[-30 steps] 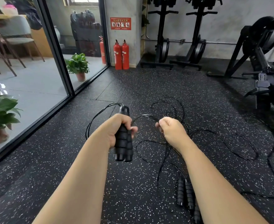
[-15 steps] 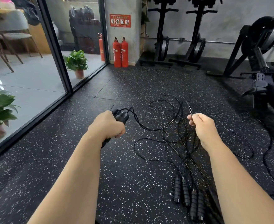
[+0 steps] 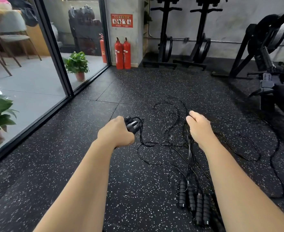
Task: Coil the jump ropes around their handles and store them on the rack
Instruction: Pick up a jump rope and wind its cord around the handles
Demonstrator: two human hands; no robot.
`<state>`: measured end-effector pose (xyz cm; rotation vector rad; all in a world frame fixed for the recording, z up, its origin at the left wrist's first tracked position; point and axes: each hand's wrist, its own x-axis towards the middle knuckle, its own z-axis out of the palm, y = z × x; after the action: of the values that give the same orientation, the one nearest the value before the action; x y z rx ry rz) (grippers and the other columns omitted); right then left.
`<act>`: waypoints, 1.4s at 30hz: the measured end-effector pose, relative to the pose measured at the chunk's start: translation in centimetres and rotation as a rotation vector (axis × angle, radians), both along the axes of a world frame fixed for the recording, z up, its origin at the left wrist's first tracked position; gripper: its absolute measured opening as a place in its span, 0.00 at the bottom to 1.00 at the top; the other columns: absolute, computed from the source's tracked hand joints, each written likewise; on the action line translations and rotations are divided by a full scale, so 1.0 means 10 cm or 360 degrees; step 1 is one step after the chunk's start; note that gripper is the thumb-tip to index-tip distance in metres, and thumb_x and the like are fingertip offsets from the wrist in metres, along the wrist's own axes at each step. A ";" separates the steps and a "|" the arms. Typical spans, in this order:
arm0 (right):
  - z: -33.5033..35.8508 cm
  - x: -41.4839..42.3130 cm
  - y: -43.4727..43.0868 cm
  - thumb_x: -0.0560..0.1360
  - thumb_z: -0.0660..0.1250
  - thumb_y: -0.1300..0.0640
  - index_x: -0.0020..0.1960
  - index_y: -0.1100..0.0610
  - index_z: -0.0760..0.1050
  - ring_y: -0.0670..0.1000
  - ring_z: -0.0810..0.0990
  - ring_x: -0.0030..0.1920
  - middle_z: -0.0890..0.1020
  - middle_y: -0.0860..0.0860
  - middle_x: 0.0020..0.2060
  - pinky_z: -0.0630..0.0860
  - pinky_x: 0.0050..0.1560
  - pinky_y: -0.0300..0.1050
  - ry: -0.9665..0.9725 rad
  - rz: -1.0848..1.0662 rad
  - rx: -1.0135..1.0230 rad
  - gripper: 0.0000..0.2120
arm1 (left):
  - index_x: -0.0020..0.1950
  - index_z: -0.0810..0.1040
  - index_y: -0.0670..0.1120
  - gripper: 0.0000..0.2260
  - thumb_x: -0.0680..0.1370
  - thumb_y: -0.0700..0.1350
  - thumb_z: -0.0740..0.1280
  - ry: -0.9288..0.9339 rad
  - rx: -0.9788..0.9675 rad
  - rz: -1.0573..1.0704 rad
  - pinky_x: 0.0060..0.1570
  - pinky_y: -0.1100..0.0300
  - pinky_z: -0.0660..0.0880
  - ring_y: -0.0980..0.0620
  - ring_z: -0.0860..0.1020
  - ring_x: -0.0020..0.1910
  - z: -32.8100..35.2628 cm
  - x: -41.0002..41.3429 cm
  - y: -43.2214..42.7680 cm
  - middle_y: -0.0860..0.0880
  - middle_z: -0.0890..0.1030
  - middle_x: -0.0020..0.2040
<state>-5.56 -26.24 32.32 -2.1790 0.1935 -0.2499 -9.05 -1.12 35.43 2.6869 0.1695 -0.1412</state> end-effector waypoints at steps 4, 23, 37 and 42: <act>0.13 -0.10 0.12 0.82 0.53 0.61 0.65 0.70 0.71 0.58 0.73 0.65 0.76 0.61 0.64 0.69 0.64 0.48 -0.0132 0.0250 -0.0075 0.18 | 0.54 0.66 0.45 0.13 0.73 0.45 0.66 -0.0090 0.0220 -0.0104 0.41 0.56 0.70 0.48 0.74 0.43 0.00 -0.03 -0.05 0.52 0.71 0.42; 0.07 -0.17 0.30 0.81 0.55 0.41 0.31 0.56 0.63 0.50 0.67 0.28 0.67 0.49 0.25 0.67 0.35 0.49 -0.0115 0.0513 -0.0142 0.25 | 0.53 0.65 0.49 0.16 0.72 0.43 0.69 -0.0255 0.0074 -0.0552 0.37 0.56 0.68 0.49 0.74 0.43 -0.13 -0.08 -0.26 0.54 0.73 0.46; 0.03 -0.12 0.24 0.80 0.56 0.45 0.39 0.57 0.78 0.55 0.79 0.38 0.81 0.51 0.33 0.75 0.42 0.49 -0.0086 0.0000 -0.0312 0.21 | 0.52 0.66 0.47 0.14 0.71 0.43 0.68 -0.0158 0.0141 -0.0530 0.34 0.57 0.67 0.51 0.73 0.39 -0.04 -0.12 -0.37 0.51 0.74 0.43; 0.16 -0.21 0.57 0.82 0.56 0.50 0.45 0.62 0.79 0.56 0.79 0.41 0.82 0.57 0.39 0.74 0.45 0.51 -0.0290 0.0488 -0.0138 0.19 | 0.52 0.65 0.48 0.14 0.72 0.44 0.68 -0.0231 0.0172 -0.0476 0.36 0.56 0.68 0.49 0.75 0.42 0.03 -0.13 -0.38 0.52 0.74 0.45</act>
<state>-7.68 -20.52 33.89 -2.2204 -0.2563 -0.2840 -10.31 -4.95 35.76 2.8018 -0.2785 -0.0274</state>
